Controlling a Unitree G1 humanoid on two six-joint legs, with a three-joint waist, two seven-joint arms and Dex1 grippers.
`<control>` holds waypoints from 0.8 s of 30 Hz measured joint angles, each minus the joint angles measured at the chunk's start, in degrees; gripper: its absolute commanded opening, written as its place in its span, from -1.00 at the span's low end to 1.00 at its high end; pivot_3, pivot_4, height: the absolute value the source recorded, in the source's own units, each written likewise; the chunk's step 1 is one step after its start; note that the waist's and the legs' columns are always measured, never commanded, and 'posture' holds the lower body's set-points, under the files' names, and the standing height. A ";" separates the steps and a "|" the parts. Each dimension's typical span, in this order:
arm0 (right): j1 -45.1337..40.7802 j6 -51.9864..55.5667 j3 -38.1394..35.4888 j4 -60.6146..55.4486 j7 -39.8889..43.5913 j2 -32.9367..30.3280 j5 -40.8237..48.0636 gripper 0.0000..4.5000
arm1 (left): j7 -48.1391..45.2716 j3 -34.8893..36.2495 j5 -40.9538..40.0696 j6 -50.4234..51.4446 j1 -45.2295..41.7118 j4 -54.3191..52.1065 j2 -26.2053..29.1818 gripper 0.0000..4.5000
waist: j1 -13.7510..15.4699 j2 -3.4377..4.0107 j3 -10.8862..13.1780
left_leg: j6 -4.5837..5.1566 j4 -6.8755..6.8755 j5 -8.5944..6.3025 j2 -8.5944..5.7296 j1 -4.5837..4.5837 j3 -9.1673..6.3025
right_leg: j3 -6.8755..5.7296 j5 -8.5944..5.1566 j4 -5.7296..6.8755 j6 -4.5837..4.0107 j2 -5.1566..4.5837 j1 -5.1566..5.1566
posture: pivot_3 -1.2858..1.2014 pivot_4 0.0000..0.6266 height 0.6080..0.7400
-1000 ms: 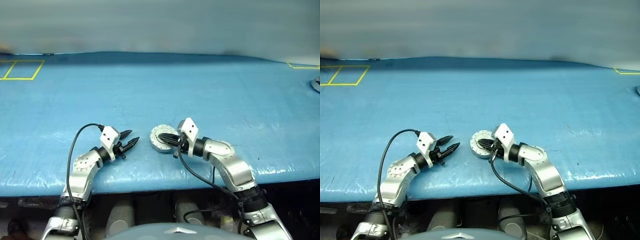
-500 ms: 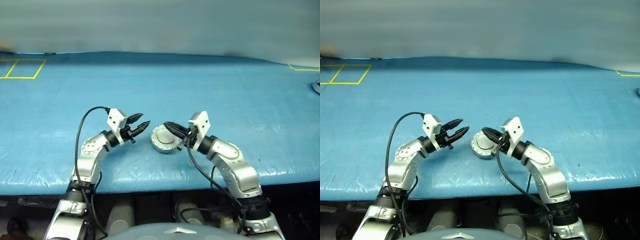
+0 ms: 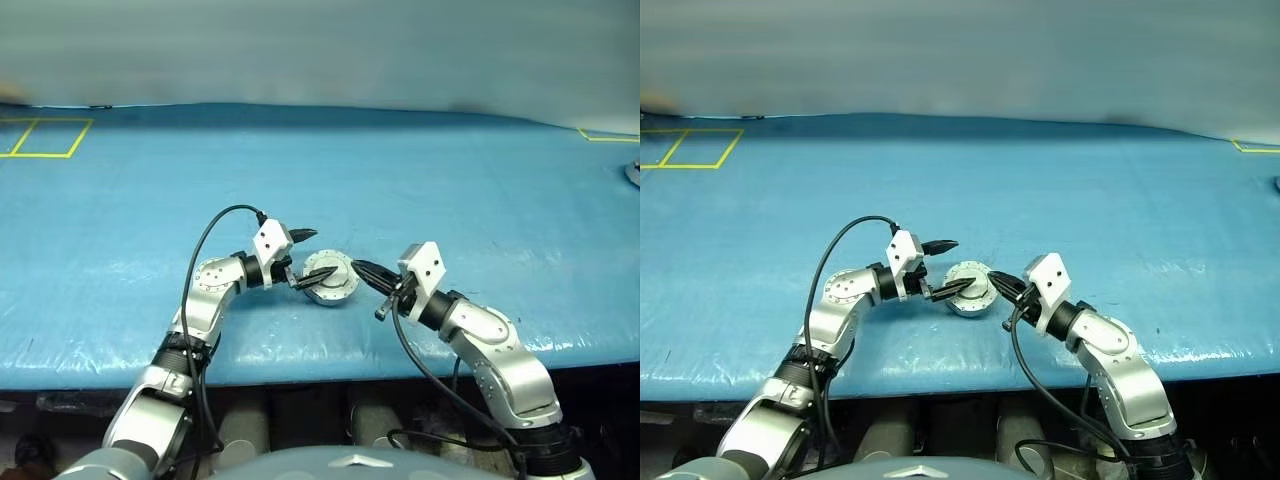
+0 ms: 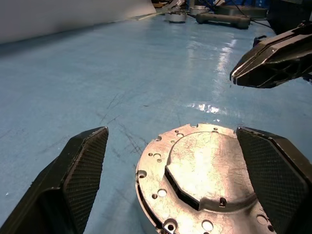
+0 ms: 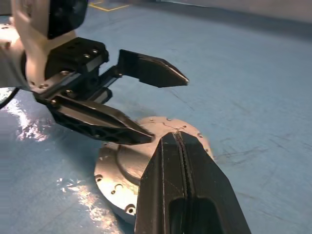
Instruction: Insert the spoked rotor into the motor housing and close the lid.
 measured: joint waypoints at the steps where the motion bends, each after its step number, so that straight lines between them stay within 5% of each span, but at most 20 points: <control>1: 0.03 -0.03 0.53 -0.11 -0.05 0.15 -0.01 -1.00 | -0.38 -0.30 0.62 -0.51 -0.37 0.79 -0.11 0.99 | 0.02 0.00 0.00 | 0.00 0.00 0.00 0.00 0.00 0.00 | 0.00 0.00 -0.01 0.00 0.00 0.00 | 0.03 -0.52 1.00; 12: 1.11 -0.03 0.85 -0.11 -1.51 0.15 -0.01 -1.00 | -2.95 -1.82 1.09 -0.89 -0.74 2.44 -1.52 0.99 | 0.12 0.00 0.00 | 0.00 0.00 0.00 0.00 -0.02 -0.01 | 0.00 0.00 -0.01 0.00 0.00 -0.01 | 0.03 -0.52 1.00; 22: -3.67 0.67 1.05 4.27 -5.78 4.03 -0.42 -1.00 | 3.00 4.90 -1.07 -1.77 7.36 -3.97 0.24 0.99 | 0.11 0.00 0.00 | 0.00 0.00 0.00 0.02 -0.02 -0.01 | -0.01 0.00 0.00 -0.01 -0.01 -0.01 | 0.03 -0.52 1.00; 24: -4.70 0.73 1.51 6.29 -5.70 4.26 -1.00 -0.83 | 4.21 6.74 -2.29 -1.64 8.81 -5.56 0.14 1.00 | 0.19 0.00 0.00 | 0.00 0.00 0.00 0.01 -0.04 0.00 | 0.00 0.01 -0.01 -0.02 -0.02 -0.01 | 0.03 -0.52 1.00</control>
